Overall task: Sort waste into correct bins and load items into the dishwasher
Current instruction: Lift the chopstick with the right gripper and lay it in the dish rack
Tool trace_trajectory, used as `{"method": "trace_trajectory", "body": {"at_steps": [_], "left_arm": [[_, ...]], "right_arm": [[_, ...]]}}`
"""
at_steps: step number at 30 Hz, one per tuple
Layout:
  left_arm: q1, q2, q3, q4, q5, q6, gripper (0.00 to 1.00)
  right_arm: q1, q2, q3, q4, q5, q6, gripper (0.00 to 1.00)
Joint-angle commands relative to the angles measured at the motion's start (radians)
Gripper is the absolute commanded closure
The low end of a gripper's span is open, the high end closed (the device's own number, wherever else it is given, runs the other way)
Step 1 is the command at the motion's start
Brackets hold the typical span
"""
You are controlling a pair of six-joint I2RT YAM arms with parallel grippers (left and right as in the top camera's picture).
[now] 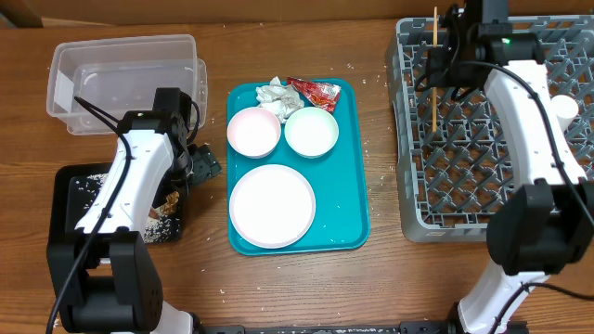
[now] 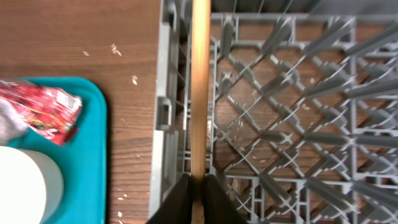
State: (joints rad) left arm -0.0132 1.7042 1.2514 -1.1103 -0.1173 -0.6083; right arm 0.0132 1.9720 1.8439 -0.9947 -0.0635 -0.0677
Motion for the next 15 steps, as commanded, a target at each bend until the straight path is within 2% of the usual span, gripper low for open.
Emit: {"method": "trace_trajectory", "body": {"at_steps": [1, 2, 3, 5, 7, 9, 12, 15], "left_arm": [[0.002, 0.011, 0.0, 0.0, -0.013, -0.02, 0.0], [0.002, 0.011, 0.0, 0.0, -0.013, -0.02, 0.0], [0.002, 0.011, 0.0, 0.0, -0.013, -0.02, 0.01], [0.002, 0.011, 0.0, 0.0, -0.013, -0.02, 0.0], [0.002, 0.011, 0.0, 0.0, -0.013, -0.02, 0.0], [0.002, 0.011, 0.0, 0.0, -0.013, -0.02, 0.0], [0.002, 0.011, 0.0, 0.0, -0.013, -0.02, 0.0], [0.002, 0.011, 0.0, 0.0, -0.013, -0.02, 0.0]], "right_arm": [[-0.002, 0.043, 0.013, -0.001, -0.01, -0.01, 0.69], [-0.002, 0.044, 0.013, -0.002, -0.01, -0.01, 0.63], [-0.002, 0.044, 0.013, -0.006, -0.01, -0.01, 0.51], [-0.002, 0.042, 0.015, -0.016, -0.01, -0.007, 0.33], [-0.001, 0.037, 0.016, -0.031, -0.01, -0.003, 0.24], [-0.002, 0.031, 0.016, -0.041, -0.01, 0.031, 0.2], [0.0, 0.009, 0.016, -0.061, -0.011, 0.107, 0.2], [0.017, -0.043, 0.016, -0.092, -0.119, 0.124, 0.2]]}}
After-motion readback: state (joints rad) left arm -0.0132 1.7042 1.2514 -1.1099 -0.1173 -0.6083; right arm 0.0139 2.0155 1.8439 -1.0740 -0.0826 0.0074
